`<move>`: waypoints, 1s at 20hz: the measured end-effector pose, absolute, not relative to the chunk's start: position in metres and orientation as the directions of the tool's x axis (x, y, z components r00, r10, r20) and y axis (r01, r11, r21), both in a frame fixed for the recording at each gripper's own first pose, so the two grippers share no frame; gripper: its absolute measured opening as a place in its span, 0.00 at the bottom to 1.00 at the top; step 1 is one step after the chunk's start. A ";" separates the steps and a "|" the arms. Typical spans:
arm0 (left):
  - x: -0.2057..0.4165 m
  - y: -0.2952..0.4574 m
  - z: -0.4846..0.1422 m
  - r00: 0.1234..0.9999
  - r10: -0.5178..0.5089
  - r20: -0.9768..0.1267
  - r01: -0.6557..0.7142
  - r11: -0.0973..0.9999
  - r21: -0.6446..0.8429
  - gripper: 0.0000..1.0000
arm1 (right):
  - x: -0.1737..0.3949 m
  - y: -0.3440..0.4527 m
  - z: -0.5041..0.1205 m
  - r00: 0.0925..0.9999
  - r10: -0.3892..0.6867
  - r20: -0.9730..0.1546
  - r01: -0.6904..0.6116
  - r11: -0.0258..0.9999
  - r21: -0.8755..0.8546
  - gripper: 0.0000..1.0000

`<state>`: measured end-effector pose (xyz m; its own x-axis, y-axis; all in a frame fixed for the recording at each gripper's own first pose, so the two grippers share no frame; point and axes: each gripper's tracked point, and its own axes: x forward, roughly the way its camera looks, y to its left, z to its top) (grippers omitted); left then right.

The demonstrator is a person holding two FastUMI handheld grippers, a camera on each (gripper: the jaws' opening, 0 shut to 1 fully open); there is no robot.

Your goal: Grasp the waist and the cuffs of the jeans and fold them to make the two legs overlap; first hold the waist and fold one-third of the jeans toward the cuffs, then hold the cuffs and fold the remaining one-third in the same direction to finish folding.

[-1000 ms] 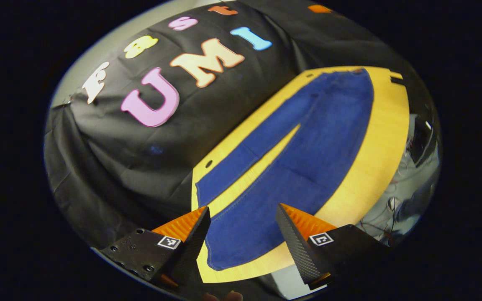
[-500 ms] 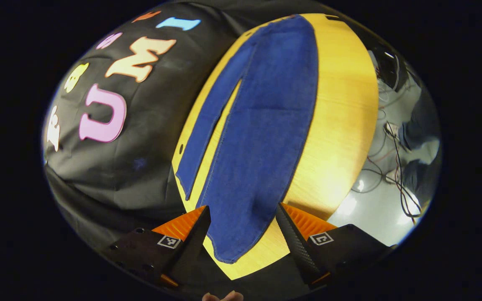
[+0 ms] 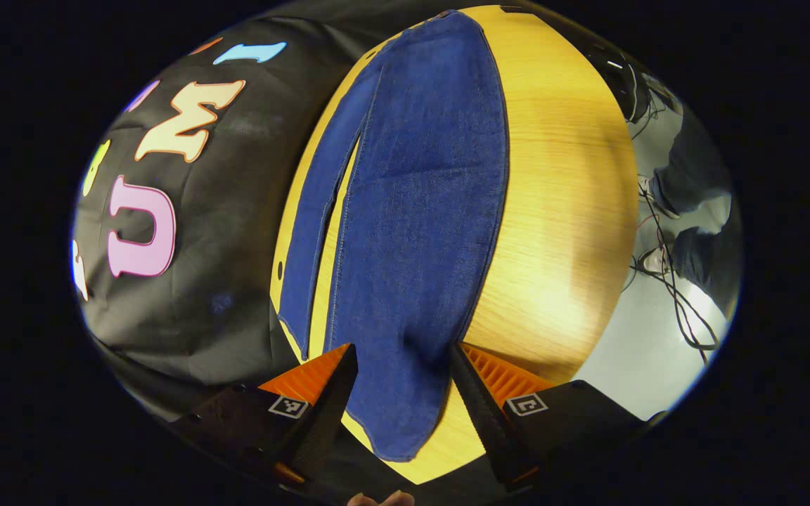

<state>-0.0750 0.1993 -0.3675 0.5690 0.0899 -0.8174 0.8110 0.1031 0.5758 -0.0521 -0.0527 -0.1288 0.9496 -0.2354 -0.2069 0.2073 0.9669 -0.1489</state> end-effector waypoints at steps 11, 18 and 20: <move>-0.083 0.197 -0.389 0.433 0.114 -0.894 0.882 0.150 0.446 0.04 | -0.048 -0.056 -0.138 0.951 -0.224 -0.211 0.185 0.964 -0.192 0.99; -0.085 0.196 -0.390 0.434 0.132 -0.891 0.863 0.223 0.453 0.00 | -0.037 -0.083 -0.220 0.916 -0.092 -0.391 -0.095 0.896 -0.434 0.99; -0.085 0.197 -0.391 0.429 0.141 -0.892 0.862 0.232 0.451 0.00 | -0.035 -0.091 -0.254 0.884 -0.069 -0.463 -0.197 0.842 -0.503 1.00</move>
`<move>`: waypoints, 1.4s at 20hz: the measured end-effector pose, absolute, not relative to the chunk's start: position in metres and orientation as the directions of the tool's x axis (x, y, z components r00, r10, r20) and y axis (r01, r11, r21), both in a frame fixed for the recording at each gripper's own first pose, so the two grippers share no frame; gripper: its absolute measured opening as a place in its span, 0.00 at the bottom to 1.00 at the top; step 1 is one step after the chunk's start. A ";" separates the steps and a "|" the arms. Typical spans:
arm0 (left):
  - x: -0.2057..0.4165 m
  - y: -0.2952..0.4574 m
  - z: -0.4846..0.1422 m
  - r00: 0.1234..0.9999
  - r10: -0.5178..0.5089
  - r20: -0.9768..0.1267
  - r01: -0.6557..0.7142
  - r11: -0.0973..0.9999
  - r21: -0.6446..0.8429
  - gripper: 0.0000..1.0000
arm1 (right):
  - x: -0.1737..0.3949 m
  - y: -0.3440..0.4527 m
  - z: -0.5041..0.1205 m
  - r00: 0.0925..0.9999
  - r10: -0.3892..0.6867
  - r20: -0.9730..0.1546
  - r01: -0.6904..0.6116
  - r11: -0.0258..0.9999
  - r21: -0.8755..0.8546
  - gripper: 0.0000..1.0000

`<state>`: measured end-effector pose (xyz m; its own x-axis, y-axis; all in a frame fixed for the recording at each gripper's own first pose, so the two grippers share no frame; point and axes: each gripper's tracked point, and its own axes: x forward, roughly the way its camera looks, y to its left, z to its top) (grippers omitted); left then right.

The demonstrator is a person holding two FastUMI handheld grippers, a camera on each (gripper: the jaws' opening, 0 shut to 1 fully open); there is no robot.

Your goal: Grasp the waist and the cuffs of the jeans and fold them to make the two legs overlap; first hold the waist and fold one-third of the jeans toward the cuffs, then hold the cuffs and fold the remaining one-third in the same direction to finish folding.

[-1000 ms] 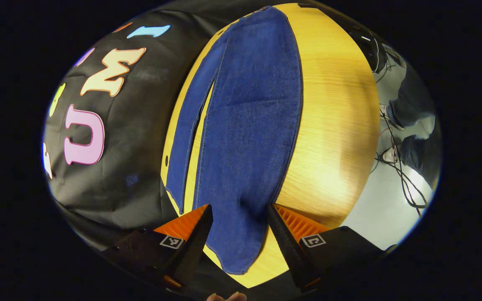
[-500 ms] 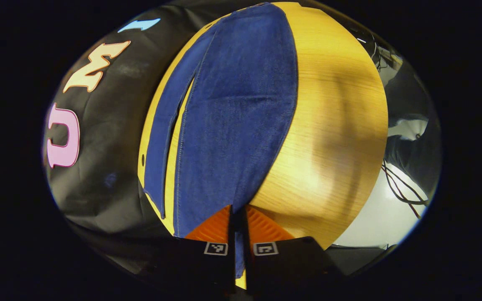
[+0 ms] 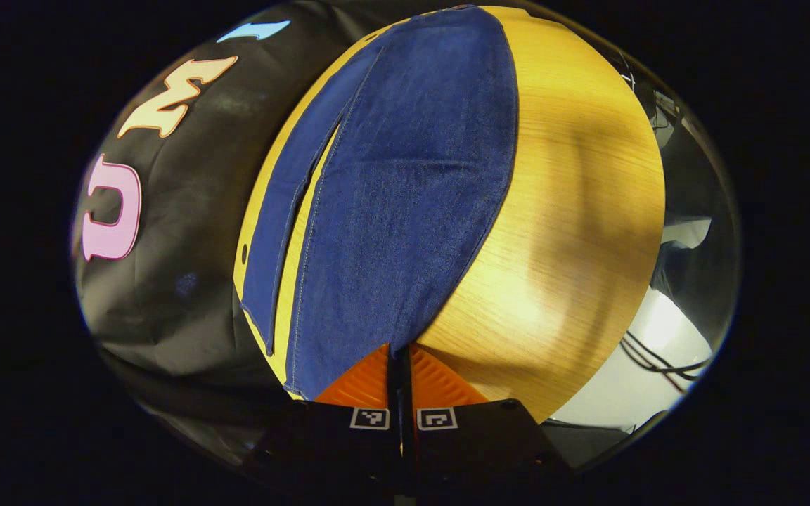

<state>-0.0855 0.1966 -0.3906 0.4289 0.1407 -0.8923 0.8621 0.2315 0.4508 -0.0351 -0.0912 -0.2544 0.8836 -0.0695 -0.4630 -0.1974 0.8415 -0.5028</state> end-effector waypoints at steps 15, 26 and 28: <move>-0.083 0.197 -0.392 0.403 0.214 -0.890 0.852 0.268 0.450 0.00 | -0.062 -0.132 -0.426 0.615 -0.005 -0.788 -0.720 0.404 -0.564 0.99; -0.082 0.198 -0.393 0.402 0.241 -0.883 0.842 0.282 0.460 0.00 | -0.032 -0.146 -0.477 0.525 -0.067 -0.848 -0.817 0.240 -0.525 0.82; -0.081 0.197 -0.393 0.408 0.244 -0.880 0.836 0.288 0.468 0.00 | -0.030 -0.145 -0.485 0.502 -0.066 -0.863 -0.831 0.242 -0.501 0.70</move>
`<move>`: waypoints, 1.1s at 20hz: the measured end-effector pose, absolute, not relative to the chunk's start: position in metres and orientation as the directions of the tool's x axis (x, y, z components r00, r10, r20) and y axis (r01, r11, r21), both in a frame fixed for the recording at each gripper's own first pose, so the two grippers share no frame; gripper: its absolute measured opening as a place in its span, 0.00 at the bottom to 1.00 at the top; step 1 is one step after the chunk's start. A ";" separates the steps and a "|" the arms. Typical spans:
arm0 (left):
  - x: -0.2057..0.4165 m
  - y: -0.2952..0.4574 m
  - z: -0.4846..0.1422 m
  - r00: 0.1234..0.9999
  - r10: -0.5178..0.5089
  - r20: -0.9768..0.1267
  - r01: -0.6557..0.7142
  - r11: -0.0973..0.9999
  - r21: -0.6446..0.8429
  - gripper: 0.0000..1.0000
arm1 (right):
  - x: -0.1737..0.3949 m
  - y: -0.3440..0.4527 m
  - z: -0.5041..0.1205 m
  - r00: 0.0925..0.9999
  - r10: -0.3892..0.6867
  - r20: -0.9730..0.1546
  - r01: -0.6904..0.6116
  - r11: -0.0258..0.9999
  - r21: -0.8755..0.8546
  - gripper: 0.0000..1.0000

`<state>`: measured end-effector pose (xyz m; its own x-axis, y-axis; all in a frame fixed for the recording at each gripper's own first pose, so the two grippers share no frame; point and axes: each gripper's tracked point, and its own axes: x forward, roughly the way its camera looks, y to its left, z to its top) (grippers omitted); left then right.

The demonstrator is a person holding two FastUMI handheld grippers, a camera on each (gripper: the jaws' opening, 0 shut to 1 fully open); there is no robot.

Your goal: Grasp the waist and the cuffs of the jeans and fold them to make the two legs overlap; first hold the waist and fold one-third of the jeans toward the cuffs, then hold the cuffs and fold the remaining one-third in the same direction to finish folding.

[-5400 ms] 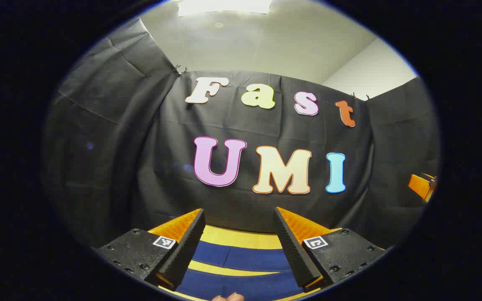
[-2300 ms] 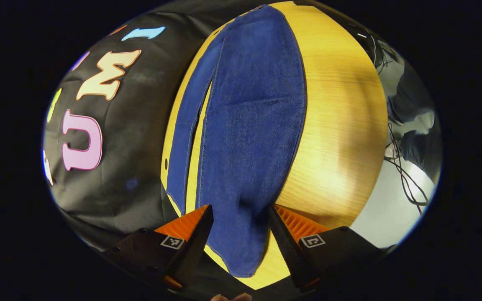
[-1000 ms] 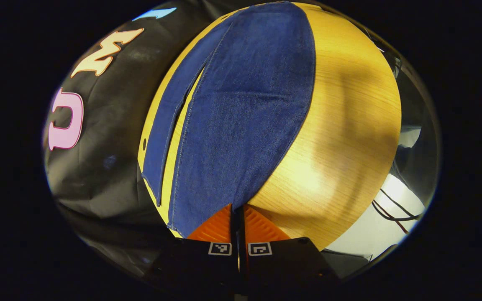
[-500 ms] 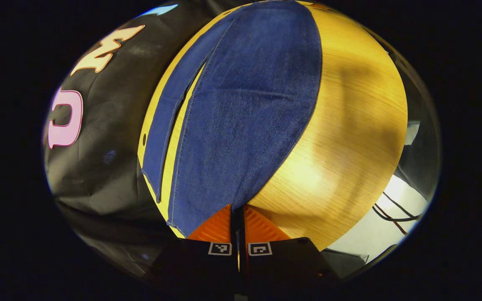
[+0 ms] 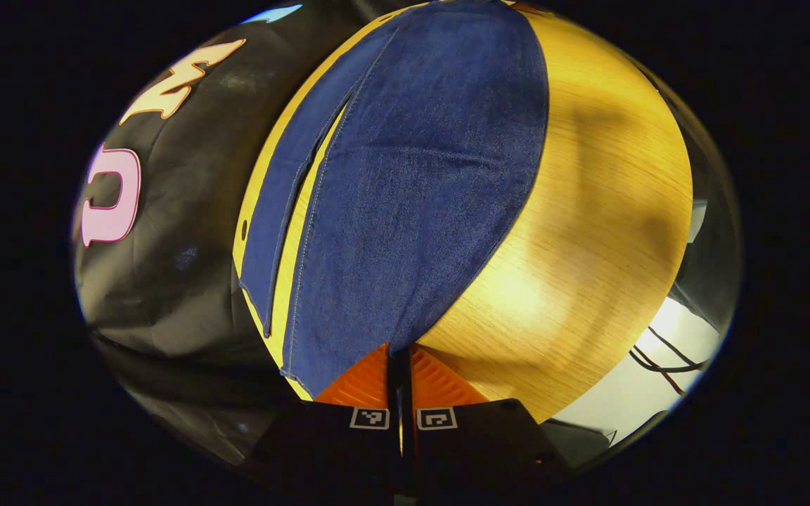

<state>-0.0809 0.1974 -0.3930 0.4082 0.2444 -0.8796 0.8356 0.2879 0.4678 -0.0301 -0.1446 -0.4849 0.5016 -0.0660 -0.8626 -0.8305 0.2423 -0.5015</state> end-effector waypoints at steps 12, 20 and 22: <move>-0.061 0.195 -0.367 0.458 0.229 -0.859 0.669 0.548 0.502 0.00 | -0.007 -0.136 -0.453 0.580 -0.085 -0.810 -0.731 0.386 -0.563 0.02; -0.002 0.193 -0.310 0.552 0.259 -0.792 0.473 0.685 0.553 0.00 | 0.073 -0.115 -0.388 0.749 -0.090 -0.657 -0.497 0.580 -0.645 0.02; 0.022 0.188 -0.296 0.571 0.265 -0.777 0.423 0.716 0.556 0.00 | 0.099 -0.109 -0.374 0.788 -0.102 -0.607 -0.416 0.638 -0.648 0.02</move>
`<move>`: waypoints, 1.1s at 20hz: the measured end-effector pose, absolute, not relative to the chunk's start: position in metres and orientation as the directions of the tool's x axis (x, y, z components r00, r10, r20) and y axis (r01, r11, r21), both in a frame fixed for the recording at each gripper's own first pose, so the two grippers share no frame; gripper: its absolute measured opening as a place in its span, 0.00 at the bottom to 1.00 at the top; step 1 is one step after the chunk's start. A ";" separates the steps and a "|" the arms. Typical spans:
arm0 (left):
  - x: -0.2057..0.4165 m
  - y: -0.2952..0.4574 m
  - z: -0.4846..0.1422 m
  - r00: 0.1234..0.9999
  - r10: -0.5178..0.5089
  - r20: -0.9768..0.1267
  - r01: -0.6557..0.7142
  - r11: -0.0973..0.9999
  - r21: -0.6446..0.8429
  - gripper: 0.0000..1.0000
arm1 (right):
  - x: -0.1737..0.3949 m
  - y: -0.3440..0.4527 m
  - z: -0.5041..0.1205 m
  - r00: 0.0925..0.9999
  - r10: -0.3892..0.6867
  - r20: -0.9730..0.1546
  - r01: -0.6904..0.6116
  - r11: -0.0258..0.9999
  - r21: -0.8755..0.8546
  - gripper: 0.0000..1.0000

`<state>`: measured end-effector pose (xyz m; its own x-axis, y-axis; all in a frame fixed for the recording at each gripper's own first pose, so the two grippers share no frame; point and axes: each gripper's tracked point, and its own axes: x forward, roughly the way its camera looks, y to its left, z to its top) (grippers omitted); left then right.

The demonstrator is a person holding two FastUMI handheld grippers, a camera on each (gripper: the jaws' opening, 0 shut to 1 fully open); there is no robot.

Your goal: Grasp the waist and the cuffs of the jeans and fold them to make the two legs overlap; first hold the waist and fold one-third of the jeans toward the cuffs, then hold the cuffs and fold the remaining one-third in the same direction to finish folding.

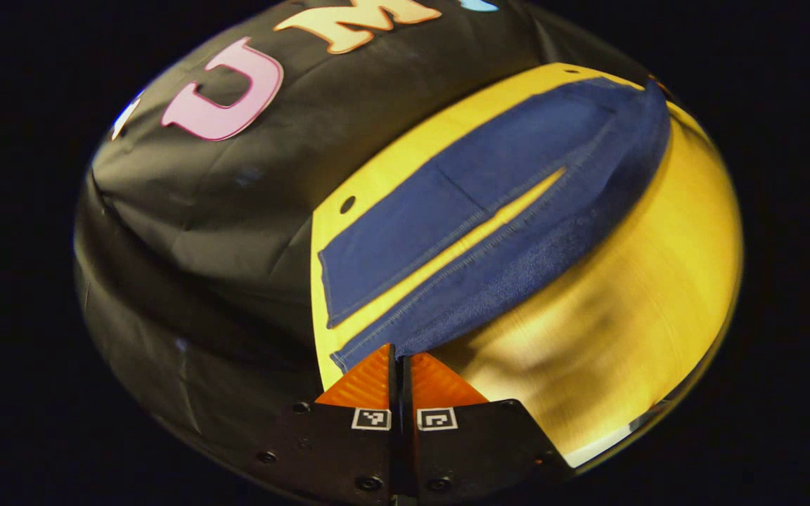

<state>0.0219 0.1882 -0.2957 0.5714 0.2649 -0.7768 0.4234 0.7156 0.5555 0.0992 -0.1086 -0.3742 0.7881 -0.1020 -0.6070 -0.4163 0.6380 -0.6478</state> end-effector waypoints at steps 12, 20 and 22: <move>0.157 0.175 -0.309 0.626 0.301 -0.719 0.175 0.845 0.506 0.00 | 0.227 -0.083 -0.407 0.851 -0.149 -0.504 -0.144 0.856 -0.497 0.02; 0.218 0.178 -0.363 0.614 0.349 -0.708 0.129 0.840 0.527 0.00 | 0.284 -0.073 -0.488 0.815 -0.136 -0.564 -0.153 0.887 -0.436 0.01; 0.228 0.180 -0.379 0.597 0.357 -0.718 0.105 0.853 0.511 0.00 | 0.287 -0.072 -0.506 0.795 -0.135 -0.591 -0.164 0.890 -0.424 0.01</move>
